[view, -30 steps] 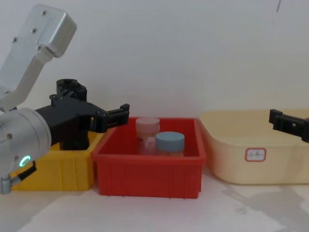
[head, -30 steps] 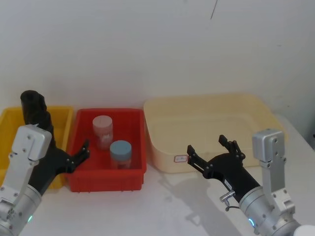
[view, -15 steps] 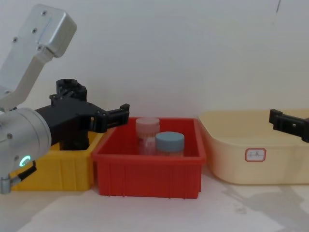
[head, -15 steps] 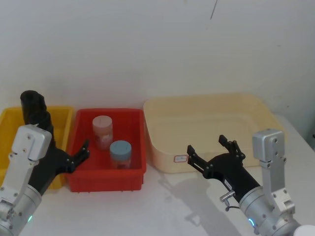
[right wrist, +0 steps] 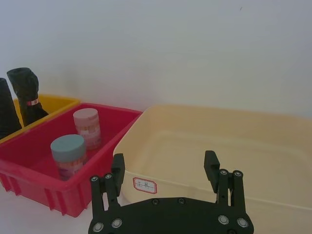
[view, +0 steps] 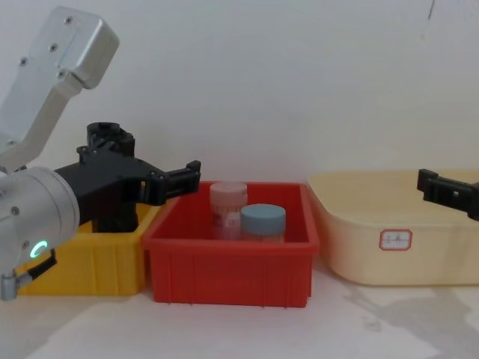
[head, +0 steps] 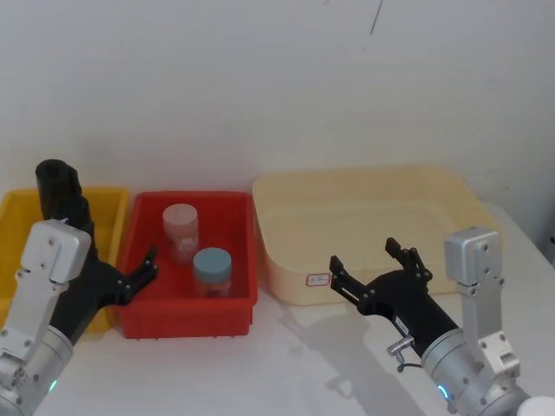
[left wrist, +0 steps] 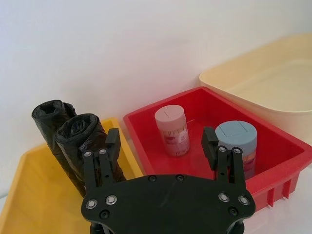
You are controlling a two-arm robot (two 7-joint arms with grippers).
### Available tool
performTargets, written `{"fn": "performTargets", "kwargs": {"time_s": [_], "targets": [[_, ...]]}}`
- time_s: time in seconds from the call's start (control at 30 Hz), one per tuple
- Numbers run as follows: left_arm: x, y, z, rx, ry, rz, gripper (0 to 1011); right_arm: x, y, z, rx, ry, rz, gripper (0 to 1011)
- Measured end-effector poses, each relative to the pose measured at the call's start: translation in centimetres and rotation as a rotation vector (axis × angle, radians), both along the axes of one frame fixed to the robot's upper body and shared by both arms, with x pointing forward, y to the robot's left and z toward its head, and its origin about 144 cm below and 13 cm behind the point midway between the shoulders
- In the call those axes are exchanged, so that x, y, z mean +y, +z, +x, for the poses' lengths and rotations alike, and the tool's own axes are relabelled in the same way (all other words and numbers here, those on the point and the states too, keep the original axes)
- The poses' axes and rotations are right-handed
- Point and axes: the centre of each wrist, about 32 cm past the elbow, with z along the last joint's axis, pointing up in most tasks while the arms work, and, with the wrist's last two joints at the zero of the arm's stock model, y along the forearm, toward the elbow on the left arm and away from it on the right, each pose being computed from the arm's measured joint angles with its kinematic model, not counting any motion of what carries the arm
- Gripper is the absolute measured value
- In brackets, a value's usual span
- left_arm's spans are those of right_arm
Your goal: Pick up the garbage bag with the one hand and transfer it to the other hand.
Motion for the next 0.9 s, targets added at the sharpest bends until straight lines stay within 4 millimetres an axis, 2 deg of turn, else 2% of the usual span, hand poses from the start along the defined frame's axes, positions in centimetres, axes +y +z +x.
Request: {"fn": "performTargets", "kwargs": {"time_s": [0.3, 0.63, 0.9], "targets": [[0.7, 0.1, -0.7, 0.007, -0.002, 0.003, 1002, 0.0, 0.0, 0.0, 0.0, 0.0, 0.0, 1000], [3.3, 0.5, -2.6, 0.033, 0.019, -0.014, 1002, 0.0, 0.0, 0.0, 0.0, 0.0, 0.0, 1000], [4.8, 0.9, -2.7, 0.051, 0.052, -0.039, 1001, 0.0, 0.0, 0.0, 0.0, 0.0, 0.0, 1000]]}}
